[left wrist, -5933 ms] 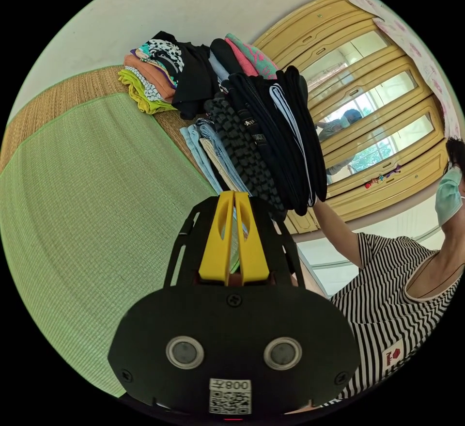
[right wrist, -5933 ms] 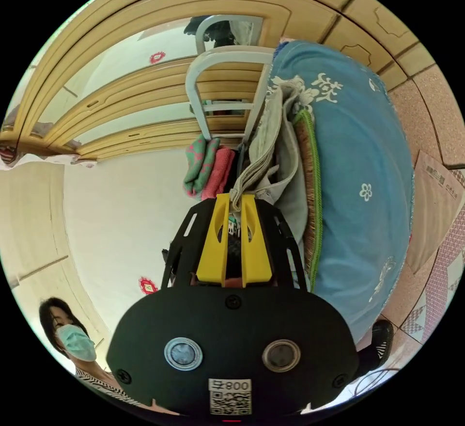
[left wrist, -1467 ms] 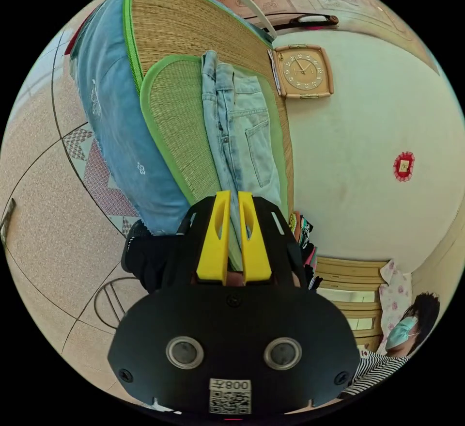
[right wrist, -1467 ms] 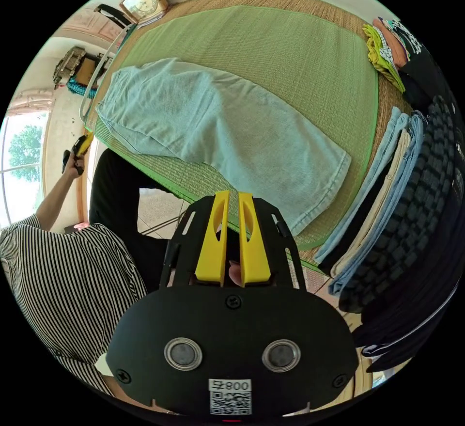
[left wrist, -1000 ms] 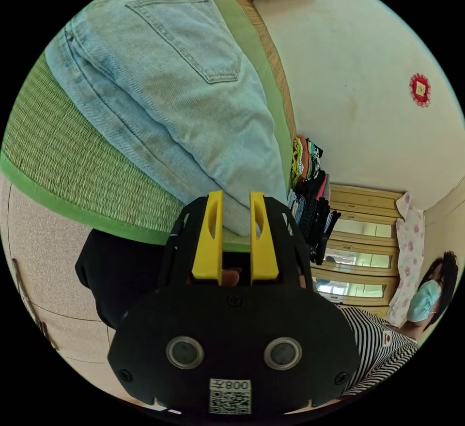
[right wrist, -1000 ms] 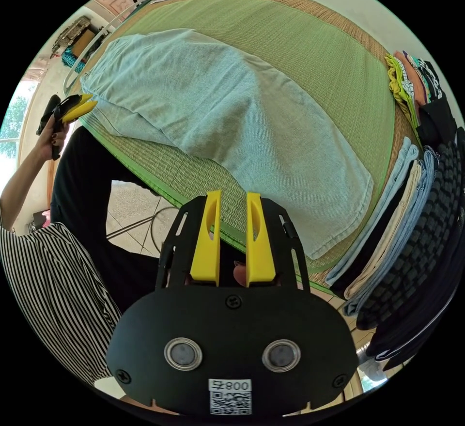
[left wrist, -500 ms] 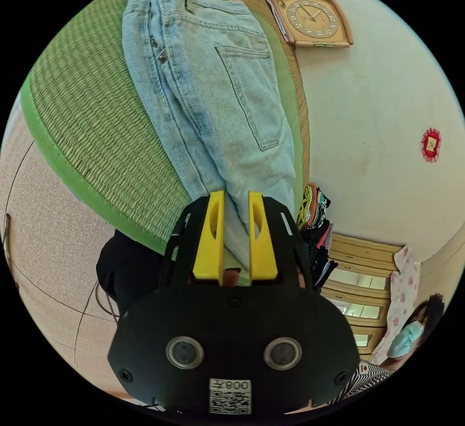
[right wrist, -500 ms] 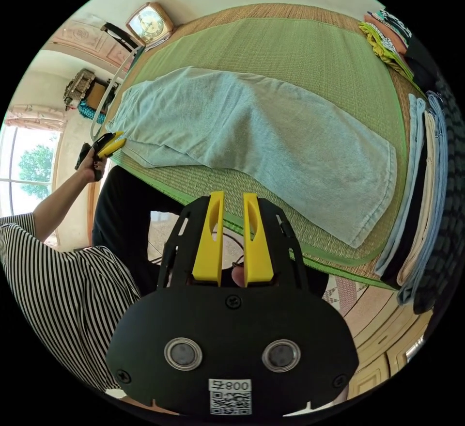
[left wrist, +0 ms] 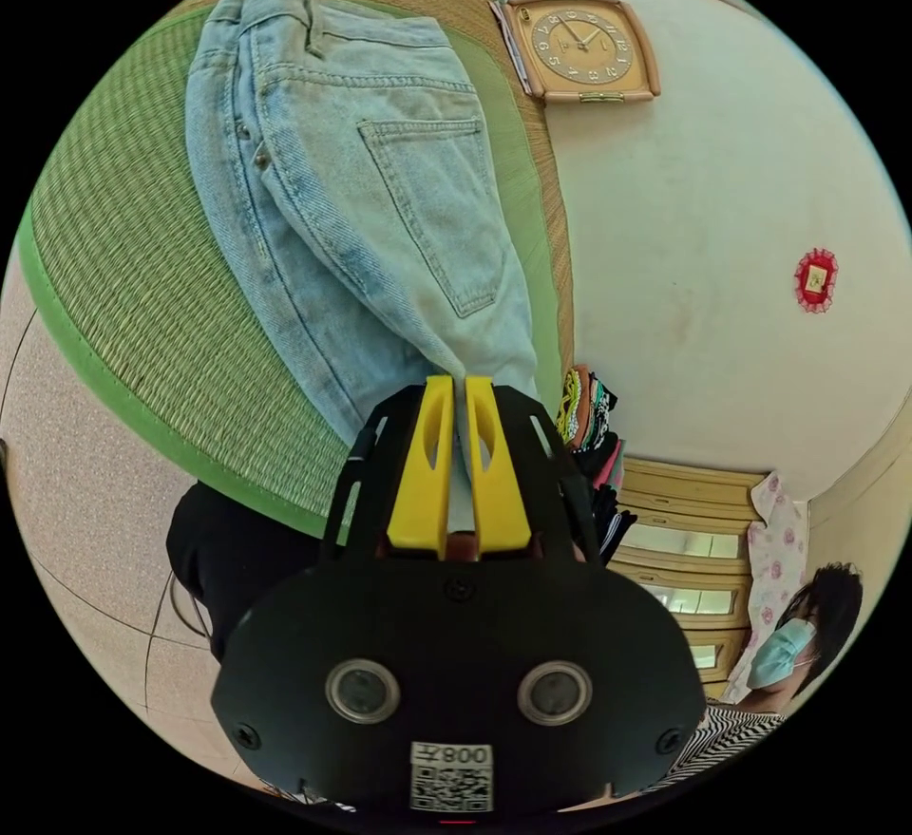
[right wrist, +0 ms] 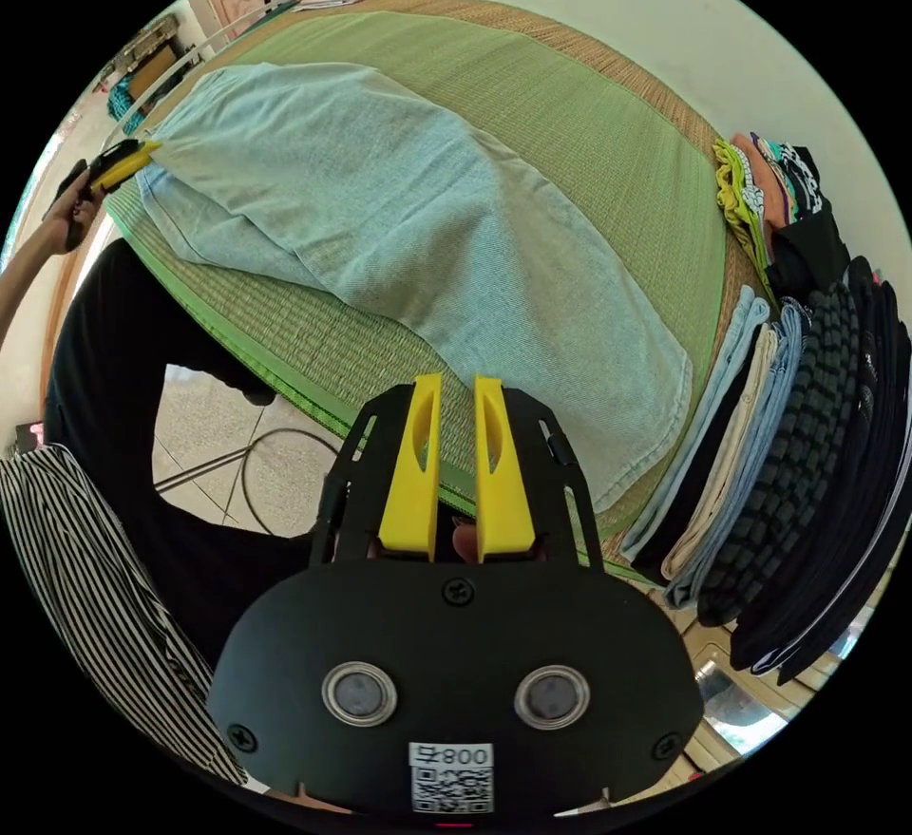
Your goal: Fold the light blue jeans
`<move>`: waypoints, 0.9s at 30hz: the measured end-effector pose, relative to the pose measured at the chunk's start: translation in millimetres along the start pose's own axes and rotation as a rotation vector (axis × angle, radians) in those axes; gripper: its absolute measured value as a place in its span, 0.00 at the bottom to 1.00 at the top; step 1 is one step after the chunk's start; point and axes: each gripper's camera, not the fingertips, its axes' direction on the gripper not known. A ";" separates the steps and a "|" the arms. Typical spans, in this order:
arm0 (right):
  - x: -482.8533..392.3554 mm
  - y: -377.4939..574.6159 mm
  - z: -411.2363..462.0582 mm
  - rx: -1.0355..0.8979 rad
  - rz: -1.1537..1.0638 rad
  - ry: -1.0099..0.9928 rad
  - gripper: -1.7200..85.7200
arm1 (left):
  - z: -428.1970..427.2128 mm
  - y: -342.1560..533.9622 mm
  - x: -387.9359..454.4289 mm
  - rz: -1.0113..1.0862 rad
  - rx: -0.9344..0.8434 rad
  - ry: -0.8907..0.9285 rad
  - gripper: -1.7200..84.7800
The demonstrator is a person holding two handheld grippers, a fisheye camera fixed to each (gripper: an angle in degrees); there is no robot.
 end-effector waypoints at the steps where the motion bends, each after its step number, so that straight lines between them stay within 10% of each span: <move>1: 2.9 0.2 1.9 -0.012 -0.013 0.019 0.07 | 0.2 -0.2 1.0 0.001 -0.001 0.002 0.05; 18: 132.6 21.0 -121.7 0.035 -0.080 -0.146 0.02 | 7.2 -15.7 90.4 0.253 -0.012 -0.019 0.05; 27: 318.7 -103.7 -246.7 0.063 -0.007 0.192 0.02 | 95.3 -113.7 280.0 0.635 -0.030 -0.355 0.08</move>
